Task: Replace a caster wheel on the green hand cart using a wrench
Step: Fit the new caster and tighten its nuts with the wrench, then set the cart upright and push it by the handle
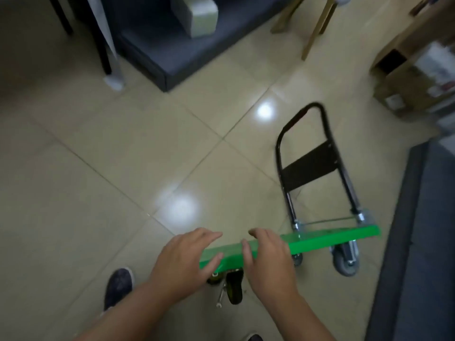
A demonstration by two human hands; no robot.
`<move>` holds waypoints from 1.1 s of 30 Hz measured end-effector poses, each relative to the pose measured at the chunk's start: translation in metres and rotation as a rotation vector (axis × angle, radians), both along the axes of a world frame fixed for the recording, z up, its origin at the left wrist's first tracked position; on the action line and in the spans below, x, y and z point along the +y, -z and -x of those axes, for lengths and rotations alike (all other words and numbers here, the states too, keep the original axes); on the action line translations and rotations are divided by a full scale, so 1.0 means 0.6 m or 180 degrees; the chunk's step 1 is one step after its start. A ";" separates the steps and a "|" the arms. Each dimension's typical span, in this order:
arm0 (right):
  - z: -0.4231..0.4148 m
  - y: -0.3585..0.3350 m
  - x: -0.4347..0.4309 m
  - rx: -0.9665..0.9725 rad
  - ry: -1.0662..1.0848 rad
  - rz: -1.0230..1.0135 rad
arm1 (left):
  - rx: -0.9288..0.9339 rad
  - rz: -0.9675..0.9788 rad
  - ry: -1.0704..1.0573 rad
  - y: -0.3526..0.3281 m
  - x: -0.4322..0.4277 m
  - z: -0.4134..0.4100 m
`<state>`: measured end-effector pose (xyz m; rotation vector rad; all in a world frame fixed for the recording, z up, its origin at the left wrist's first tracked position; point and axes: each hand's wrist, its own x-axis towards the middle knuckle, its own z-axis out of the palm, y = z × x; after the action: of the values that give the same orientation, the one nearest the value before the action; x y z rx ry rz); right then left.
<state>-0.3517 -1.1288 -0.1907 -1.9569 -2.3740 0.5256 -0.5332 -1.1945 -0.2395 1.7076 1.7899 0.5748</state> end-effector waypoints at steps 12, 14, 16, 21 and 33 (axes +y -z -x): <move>0.082 -0.461 0.128 0.0380 0.1047 -0.0728 | 0.1063 -0.1102 0.1364 -0.488 0.207 0.214; 0.096 -0.464 0.145 0.0435 0.1097 -0.0683 | 0.1122 -0.1159 0.1348 -0.506 0.264 0.207; 0.106 -0.449 0.166 0.0566 0.1202 -0.0759 | 0.1136 -0.1145 0.1351 -0.508 0.312 0.199; 0.139 -0.374 0.256 0.1018 0.1705 -0.0626 | 0.1299 -0.1084 0.1581 -0.500 0.438 0.210; 0.120 -0.334 0.492 0.0940 0.2290 -0.0168 | 0.1447 -0.0890 0.2440 -0.444 0.790 0.184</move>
<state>-0.4236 -0.8335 0.0100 -2.3056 -1.3644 0.6249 -0.6438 -0.7204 0.0270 2.6719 1.1739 0.0987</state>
